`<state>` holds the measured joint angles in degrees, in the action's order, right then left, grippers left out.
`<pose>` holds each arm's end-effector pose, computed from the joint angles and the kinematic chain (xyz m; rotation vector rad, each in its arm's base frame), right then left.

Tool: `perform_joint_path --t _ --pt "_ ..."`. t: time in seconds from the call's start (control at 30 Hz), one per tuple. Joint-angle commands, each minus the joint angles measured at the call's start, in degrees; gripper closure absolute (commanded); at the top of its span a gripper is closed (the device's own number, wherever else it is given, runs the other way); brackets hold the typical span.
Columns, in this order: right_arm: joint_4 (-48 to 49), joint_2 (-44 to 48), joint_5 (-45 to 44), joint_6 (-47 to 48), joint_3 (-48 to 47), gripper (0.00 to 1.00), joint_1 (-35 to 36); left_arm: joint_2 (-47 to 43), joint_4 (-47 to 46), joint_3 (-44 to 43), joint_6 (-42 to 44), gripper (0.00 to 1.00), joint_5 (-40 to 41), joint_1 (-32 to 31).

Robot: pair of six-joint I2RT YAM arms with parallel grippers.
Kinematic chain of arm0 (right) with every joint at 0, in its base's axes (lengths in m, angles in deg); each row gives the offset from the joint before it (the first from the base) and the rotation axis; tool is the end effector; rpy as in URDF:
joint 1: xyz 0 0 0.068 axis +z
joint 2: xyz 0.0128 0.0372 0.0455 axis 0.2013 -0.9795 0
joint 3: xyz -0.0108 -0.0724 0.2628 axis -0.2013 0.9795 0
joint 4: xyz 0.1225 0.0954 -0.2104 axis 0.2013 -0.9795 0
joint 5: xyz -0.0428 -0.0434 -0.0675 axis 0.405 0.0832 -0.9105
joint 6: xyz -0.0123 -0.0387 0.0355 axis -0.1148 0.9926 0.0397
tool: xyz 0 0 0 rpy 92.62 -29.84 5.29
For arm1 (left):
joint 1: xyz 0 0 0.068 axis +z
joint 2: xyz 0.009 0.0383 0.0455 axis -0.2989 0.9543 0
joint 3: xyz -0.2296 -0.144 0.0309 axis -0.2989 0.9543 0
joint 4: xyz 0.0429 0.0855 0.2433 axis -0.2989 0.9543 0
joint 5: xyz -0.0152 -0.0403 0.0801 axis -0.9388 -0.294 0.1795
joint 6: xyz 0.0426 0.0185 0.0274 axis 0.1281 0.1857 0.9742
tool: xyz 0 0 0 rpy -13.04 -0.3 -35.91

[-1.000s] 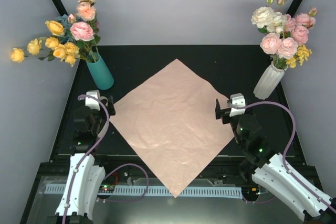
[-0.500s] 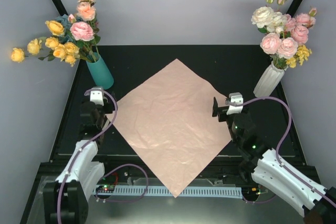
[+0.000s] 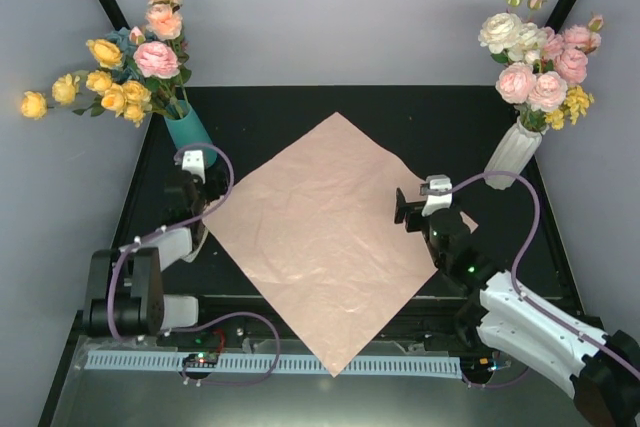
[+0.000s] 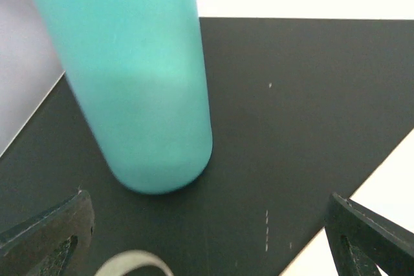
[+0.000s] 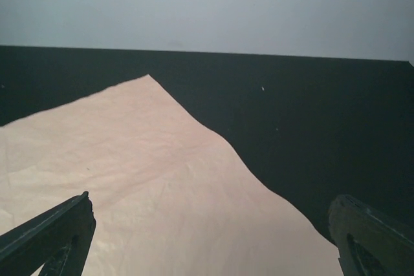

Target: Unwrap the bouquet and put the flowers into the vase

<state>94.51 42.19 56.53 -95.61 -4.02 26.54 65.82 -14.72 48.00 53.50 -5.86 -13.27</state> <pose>0.1480 0.0950 0.2192 -0.0836 1.8004 0.1676 0.2392 0.0185 0.1697 -0.1031 1.9079 0.0775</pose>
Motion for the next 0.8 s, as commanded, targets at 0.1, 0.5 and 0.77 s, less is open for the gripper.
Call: perform_joint_path --t 0.1,0.5,0.77 --pt "-1.1 -5.3 -5.7 2.4 -3.8 0.0 -1.6 5.4 -16.3 -0.6 2.4 0.01 -10.0 -0.9" --pt "1.7 -4.1 4.5 3.8 -4.1 0.0 -16.7 7.3 -20.3 2.0 5.0 0.01 -6.8 -3.9" --pt "10.7 -10.6 6.0 8.6 -0.1 0.0 -23.3 7.8 -23.6 2.8 5.2 0.01 -6.9 -3.9"
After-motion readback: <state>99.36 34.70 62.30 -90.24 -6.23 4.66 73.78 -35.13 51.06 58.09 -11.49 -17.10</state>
